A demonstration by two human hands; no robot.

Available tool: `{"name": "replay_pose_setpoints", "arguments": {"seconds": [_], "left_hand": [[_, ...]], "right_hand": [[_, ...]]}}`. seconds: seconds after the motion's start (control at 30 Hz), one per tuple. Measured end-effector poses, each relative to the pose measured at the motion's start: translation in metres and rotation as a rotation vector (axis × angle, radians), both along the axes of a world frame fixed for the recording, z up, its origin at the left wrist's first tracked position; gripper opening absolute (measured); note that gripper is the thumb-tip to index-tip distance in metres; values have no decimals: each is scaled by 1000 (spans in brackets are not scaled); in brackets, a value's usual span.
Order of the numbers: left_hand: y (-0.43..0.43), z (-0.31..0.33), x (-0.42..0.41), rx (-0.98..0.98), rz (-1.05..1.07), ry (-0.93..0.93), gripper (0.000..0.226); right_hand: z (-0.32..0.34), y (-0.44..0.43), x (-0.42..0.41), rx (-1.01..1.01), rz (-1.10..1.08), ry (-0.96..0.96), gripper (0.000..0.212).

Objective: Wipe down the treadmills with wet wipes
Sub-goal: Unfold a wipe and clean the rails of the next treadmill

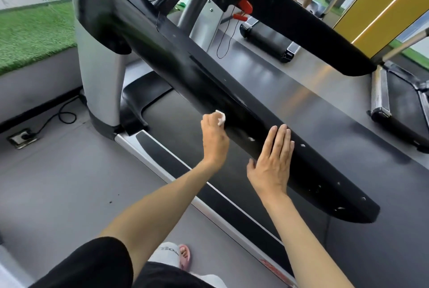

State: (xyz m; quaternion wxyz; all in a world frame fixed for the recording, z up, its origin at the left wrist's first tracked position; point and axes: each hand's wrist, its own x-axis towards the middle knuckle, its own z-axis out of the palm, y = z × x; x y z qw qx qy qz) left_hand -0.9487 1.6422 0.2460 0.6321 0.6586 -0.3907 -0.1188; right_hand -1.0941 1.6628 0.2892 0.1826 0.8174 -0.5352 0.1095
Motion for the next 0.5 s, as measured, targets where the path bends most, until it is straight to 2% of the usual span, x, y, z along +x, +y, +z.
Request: {"name": "replay_pose_setpoints", "arguments": {"seconds": [0.1, 0.2, 0.37, 0.43, 0.5], "left_hand": [[20, -24, -49, 38, -182, -136, 39], [12, -20, -34, 24, -131, -20, 36], [-6, 0, 18, 40, 85, 317, 28], [-1, 8, 10, 61, 81, 334, 31], [10, 6, -20, 82, -40, 307, 38]], "right_hand": [[2, 0, -4, 9, 14, 24, 115], [3, 1, -3, 17, 9, 11, 117], [1, 2, 3, 46, -17, -5, 117], [1, 2, 4, 45, -13, -13, 117], [1, 1, 3, 48, -5, -14, 118]]}}
